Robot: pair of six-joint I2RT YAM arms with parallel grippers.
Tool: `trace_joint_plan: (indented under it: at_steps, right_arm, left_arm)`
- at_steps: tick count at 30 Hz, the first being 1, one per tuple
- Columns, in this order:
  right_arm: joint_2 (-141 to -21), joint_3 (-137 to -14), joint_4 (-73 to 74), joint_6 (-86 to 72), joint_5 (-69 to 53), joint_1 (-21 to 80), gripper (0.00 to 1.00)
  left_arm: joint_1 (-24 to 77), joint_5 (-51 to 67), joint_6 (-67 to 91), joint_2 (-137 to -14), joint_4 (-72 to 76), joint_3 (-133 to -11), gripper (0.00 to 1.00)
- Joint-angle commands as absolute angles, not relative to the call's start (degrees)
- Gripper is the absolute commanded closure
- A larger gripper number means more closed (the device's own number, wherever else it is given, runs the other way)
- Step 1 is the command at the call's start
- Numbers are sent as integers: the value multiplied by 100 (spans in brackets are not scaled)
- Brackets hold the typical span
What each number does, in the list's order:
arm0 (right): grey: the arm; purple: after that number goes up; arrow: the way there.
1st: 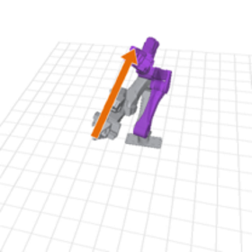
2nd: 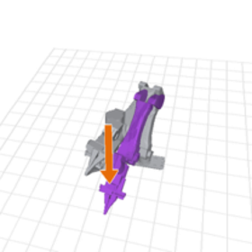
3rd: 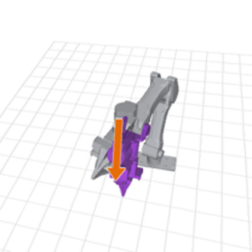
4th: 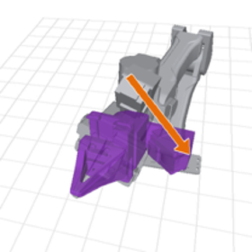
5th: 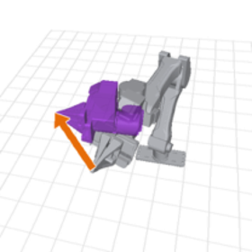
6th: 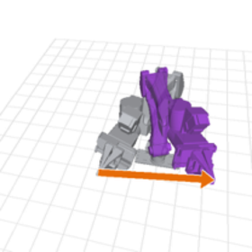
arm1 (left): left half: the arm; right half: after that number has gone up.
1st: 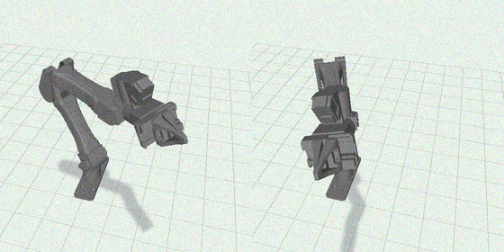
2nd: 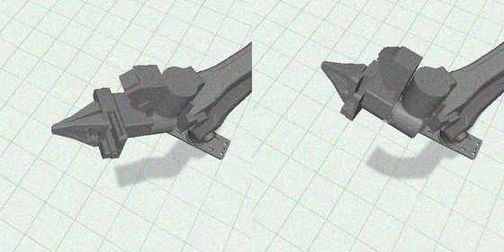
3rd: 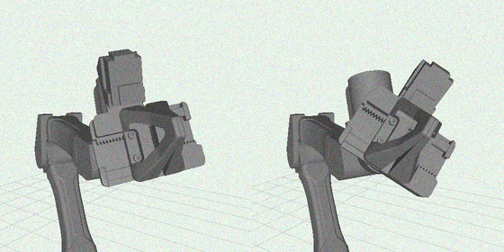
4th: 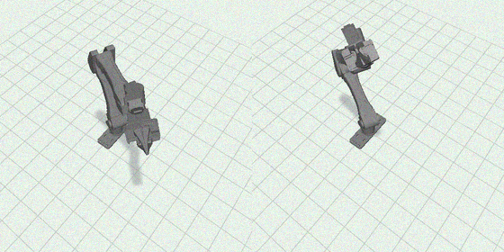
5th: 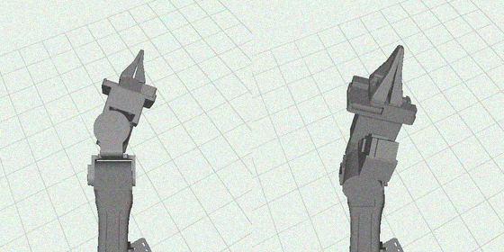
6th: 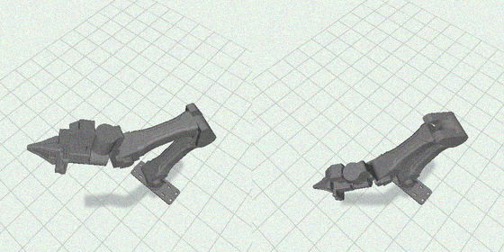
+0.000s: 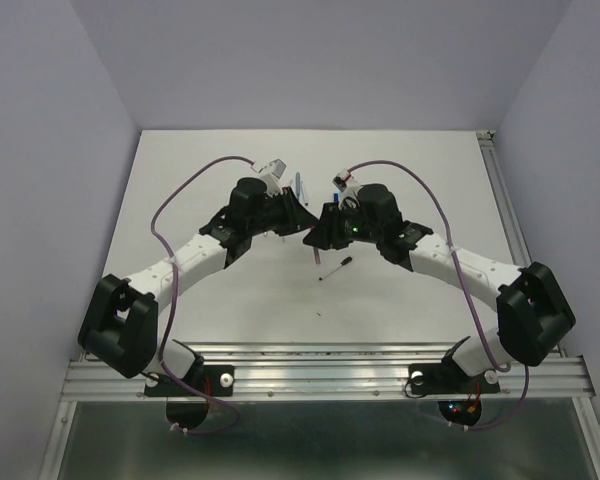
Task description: Open the pen caps
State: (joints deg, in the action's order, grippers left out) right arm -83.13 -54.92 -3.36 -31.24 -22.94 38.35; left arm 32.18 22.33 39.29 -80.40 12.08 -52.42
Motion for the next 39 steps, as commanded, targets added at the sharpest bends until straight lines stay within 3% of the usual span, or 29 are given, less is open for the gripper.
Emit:
trace_joint_plan:
  at_steps: [1,6,8,17,22,27,34,39]
  right_arm:
    - [-8472,-6020,-598,-2971,-2355,3885,62]
    - [-8482,-6039,-352,-2830,-2593,3893,82]
    - [-8412,-5942,-325,-2804,-2689,3885,99]
    - [-7823,-4888,-395,-3119,-3752,4482,99]
    - [-7541,-4553,-844,-3551,-3728,4614,99]
    - [-7663,-5000,163,-3218,-2515,4501,99]
    - [-8392,-5659,852,-2173,-1216,3280,99]
    - [-9131,-6160,1046,-1592,-537,3015,97]
  left_arm:
    - [3252,2215,3990,-7901,1415,-5572,100]
    - [3235,1891,4008,-7989,1327,-5887,100]
    - [3156,1576,4060,-8094,1301,-6063,100]
    - [1777,170,4228,-9622,976,-8242,100]
    - [1573,632,4210,-10239,782,-9017,100]
    - [1573,975,3877,-10099,756,-8421,100]
    - [1740,783,3683,-9616,300,-6717,100]
    - [1995,555,3595,-9738,9,-6372,100]
